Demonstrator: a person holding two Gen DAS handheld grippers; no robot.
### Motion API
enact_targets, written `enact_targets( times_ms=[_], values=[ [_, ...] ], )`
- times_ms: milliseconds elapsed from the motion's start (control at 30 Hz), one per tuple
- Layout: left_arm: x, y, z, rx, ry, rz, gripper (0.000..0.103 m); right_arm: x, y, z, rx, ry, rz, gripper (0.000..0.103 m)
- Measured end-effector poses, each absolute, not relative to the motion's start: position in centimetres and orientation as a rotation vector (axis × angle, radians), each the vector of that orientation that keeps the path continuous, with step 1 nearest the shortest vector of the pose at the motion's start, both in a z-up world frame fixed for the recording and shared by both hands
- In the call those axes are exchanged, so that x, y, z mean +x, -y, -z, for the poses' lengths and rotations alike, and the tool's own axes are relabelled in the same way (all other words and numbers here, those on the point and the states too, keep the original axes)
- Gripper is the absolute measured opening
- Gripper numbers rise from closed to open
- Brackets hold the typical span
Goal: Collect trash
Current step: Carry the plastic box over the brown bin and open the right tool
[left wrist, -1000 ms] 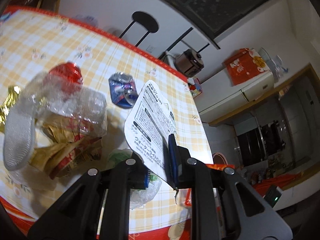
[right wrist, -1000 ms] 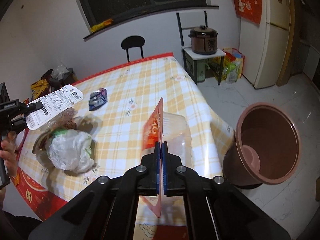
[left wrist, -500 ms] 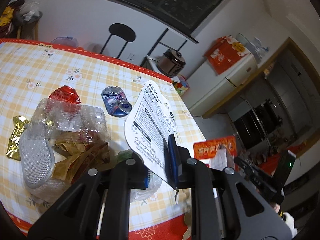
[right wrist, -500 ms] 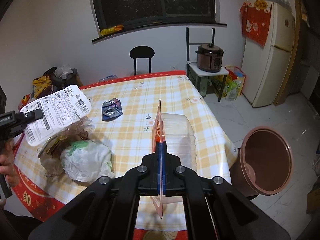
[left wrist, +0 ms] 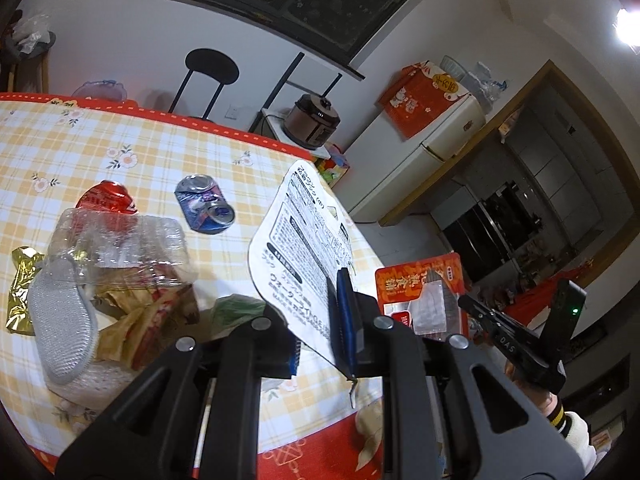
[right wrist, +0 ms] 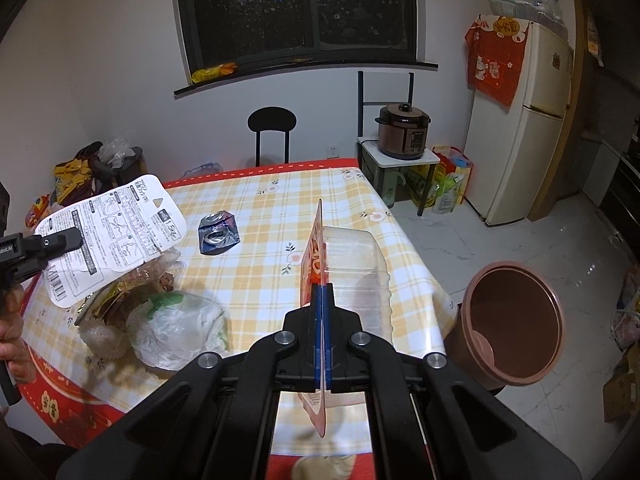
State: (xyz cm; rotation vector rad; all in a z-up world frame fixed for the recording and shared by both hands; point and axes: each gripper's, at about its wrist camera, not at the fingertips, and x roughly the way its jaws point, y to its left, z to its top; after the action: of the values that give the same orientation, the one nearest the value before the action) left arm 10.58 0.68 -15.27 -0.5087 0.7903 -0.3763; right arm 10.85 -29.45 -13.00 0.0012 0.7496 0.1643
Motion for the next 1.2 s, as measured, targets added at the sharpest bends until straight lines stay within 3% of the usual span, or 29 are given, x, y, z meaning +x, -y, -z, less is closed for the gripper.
enact_targets(
  times_ms=[467,700,967,1100,1167,1200],
  values=[
    [11.1,10.6,14.0,-0.522,-0.772,0.285,0.019,15.2,44.9,13.4,0.031,-0.722,-0.154,0.003],
    [11.7,15.5,14.6,-0.538,-0.781,0.254,0.019,18.9,55.1,17.7,0.054,-0.808,-0.050,0.003],
    [13.1,18.8,15.1,-0.500,-0.828,0.222,0.019,21.0,59.5,21.2,0.118,-0.873,0.000,0.006],
    [13.9,21.1,15.1,-0.470,-0.842,0.256,0.019,20.1,60.4,20.8,0.141,-0.840,0.012,0.042],
    [14.3,22.4,15.4,-0.458,-0.855,0.279,0.019,19.3,61.0,20.1,0.147,-0.816,0.015,0.051],
    [14.5,22.7,15.5,-0.456,-0.857,0.288,0.019,18.8,61.1,19.7,0.148,-0.806,0.021,0.063]
  ],
)
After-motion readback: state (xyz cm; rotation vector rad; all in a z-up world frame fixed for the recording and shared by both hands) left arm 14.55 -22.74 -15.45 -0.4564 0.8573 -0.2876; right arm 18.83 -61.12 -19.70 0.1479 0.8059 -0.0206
